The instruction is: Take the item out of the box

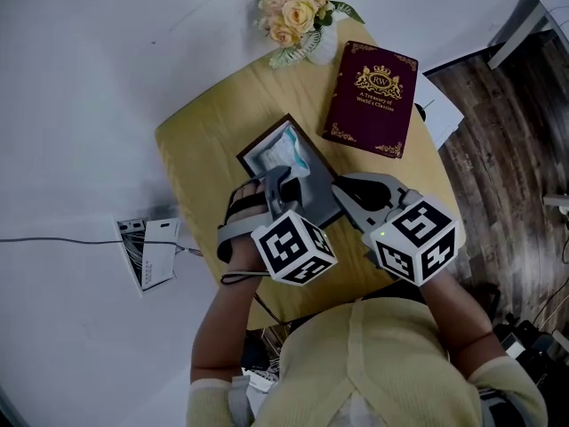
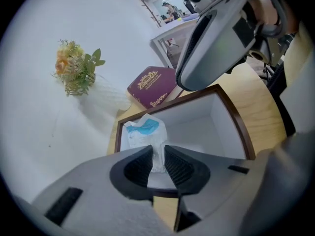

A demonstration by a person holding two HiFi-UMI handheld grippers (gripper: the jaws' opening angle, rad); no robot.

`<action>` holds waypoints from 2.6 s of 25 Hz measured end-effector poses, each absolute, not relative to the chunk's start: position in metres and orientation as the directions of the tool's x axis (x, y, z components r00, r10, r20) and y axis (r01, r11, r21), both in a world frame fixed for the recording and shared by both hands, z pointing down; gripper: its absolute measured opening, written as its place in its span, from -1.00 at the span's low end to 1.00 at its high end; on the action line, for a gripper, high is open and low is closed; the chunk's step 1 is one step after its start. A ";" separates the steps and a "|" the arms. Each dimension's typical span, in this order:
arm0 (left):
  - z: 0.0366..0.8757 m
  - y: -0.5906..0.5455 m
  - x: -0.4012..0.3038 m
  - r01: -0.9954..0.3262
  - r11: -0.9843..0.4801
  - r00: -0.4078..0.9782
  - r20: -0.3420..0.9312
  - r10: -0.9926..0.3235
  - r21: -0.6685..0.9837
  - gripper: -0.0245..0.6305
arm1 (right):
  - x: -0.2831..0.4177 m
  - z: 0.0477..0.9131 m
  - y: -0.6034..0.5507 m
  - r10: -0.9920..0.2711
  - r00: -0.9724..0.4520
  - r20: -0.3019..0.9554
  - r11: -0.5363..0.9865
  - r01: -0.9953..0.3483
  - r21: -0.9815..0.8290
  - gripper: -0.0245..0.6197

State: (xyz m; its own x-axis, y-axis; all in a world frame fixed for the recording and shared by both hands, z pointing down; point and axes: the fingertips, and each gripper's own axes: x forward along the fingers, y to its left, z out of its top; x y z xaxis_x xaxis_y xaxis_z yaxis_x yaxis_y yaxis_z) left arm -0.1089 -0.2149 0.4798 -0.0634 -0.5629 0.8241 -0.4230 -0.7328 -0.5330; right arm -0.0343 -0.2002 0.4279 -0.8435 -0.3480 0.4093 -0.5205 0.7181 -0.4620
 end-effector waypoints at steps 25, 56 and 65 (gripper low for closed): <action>0.390 -0.177 -0.125 -0.808 -0.412 0.144 0.538 -0.831 -0.421 -0.67 | -0.048 0.390 -0.165 -0.448 -0.814 0.370 0.732 -0.572 -0.371 -0.82; 0.400 -0.117 -0.173 -0.970 -0.150 0.216 0.405 -0.888 0.189 -0.67 | -0.069 0.389 -0.133 -0.462 -0.809 0.362 0.748 -0.575 -0.331 -0.82; 0.404 -0.115 -0.162 -0.968 -0.172 0.235 0.420 -0.877 0.182 -0.67 | -0.063 0.395 -0.132 -0.473 -0.800 0.370 0.733 -0.590 -0.338 -0.82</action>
